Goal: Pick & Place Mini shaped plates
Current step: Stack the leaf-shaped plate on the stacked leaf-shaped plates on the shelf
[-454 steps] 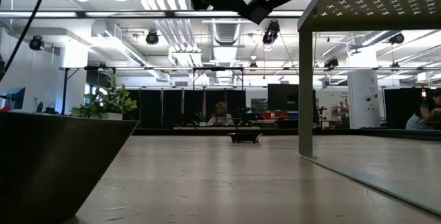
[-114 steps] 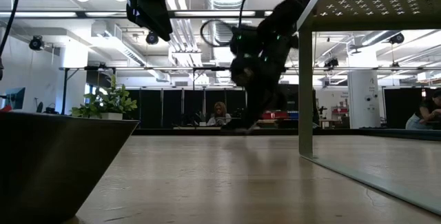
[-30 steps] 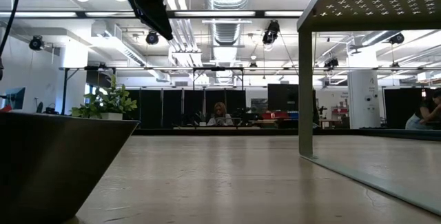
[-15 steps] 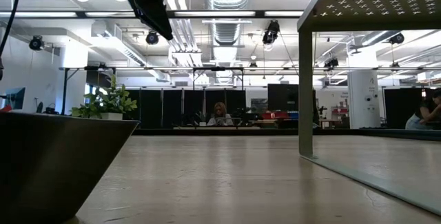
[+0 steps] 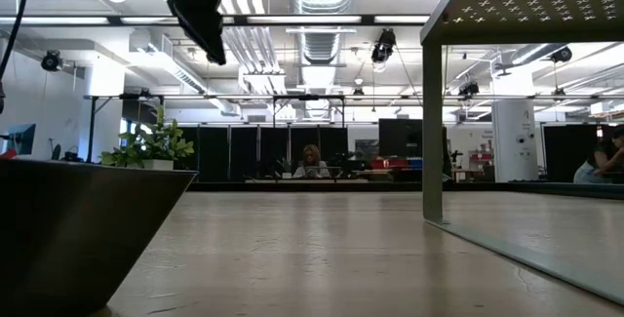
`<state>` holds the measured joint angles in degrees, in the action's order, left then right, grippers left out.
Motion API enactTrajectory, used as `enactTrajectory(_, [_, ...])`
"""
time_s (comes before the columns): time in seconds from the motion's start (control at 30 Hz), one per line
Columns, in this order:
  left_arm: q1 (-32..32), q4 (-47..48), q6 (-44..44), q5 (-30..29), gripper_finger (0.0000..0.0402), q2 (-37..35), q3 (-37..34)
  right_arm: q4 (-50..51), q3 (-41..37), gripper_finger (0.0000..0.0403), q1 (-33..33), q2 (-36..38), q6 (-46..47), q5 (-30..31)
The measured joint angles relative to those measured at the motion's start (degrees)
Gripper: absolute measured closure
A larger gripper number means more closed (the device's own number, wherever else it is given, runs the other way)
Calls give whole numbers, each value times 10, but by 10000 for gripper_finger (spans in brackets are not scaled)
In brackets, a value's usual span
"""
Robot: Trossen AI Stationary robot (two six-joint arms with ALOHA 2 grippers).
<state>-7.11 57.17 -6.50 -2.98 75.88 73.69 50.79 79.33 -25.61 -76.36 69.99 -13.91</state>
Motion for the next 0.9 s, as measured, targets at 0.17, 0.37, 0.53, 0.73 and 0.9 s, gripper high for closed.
enactTrajectory(0.17, [0, 19, -25, 0, 274, -1, -18, -1, 0, 329, 1, 48, -109, 149])
enactTrajectory(0.37, [1, 29, -34, 47, 274, -2, -83, 0, 0, 333, 3, 96, -224, 318])
enactTrajectory(0.53, [2, 27, 3, 69, 274, -4, -140, 0, 0, 330, 15, 131, -253, 377])
enactTrajectory(0.73, [2, 17, 51, 88, 274, -5, -207, 0, -2, 334, 33, 162, -287, 386])
enactTrajectory(0.9, [2, -36, 74, 153, 274, -5, -269, 2, -2, 335, 44, 172, -316, 386])
